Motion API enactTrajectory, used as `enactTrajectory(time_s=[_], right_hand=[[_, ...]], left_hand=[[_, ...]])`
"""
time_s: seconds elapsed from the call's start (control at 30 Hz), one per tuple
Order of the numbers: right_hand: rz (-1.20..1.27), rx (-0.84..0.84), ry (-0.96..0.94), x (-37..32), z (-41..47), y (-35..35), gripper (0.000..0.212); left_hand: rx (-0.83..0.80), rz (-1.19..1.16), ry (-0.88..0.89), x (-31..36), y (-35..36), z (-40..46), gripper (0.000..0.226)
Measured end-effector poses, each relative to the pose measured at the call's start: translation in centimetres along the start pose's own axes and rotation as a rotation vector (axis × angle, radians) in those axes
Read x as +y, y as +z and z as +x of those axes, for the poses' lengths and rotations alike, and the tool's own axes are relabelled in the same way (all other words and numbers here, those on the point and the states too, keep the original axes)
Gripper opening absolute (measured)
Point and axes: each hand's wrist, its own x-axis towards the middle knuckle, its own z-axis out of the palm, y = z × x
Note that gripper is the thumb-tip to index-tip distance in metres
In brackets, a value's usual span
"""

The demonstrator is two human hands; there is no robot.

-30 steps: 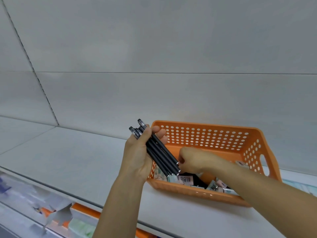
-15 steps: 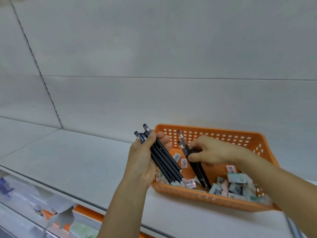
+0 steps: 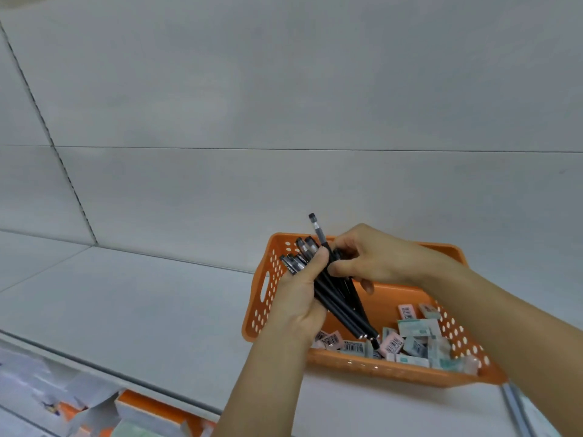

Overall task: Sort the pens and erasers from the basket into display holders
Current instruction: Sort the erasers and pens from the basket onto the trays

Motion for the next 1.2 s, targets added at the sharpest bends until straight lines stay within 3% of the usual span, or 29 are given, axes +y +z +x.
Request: enactTrajectory(time_s=[0.1,0.2,0.4,0.5,0.63,0.7,0.83,0.93,1.07,1.2], right_hand=[[-0.103,-0.011,-0.007,0.0,-0.1,0.3,0.009],[-0.056,0.012,-0.013,0.0,-0.5,0.2,0.011],[0.132,0.390,-0.041,-0.8,-0.4,-0.4,0.016],[0.141,0.458,-0.044,-1.2,0.2,-0.2,0.019],[-0.079,0.523,-0.073,-0.7,0.0,0.6,0.026],[-0.055,0.573,-0.082,-0.3,-0.5,1.3,0.031],[0.514,0.636,0.066,0.4,-2.2,3.1,0.040],[1.059,0.596,0.186,1.1,-2.9,5.0,0.053],[1.810,0.583,0.173,0.5,-2.6,6.5,0.056],[1.901,0.655,0.155,-0.4,-2.1,6.7,0.052]], left_hand=[[-0.004,-0.034,-0.059,0.2,-0.1,-0.1,0.041],[0.008,-0.017,-0.038,0.4,-0.3,-0.1,0.030],[-0.012,0.066,-0.020,1.0,-0.3,0.1,0.025],[-0.098,0.165,-0.052,1.1,0.5,-0.3,0.028],[-0.108,0.268,-0.032,1.2,0.6,-0.1,0.033],[-0.110,0.251,-0.020,1.5,0.7,0.0,0.034],[-0.098,0.125,0.081,2.7,1.4,0.2,0.011],[-0.087,0.049,0.193,3.4,2.1,0.5,0.010],[-0.147,0.006,0.296,2.7,3.0,0.2,0.015],[-0.166,-0.085,0.287,1.3,3.5,-0.2,0.035]])
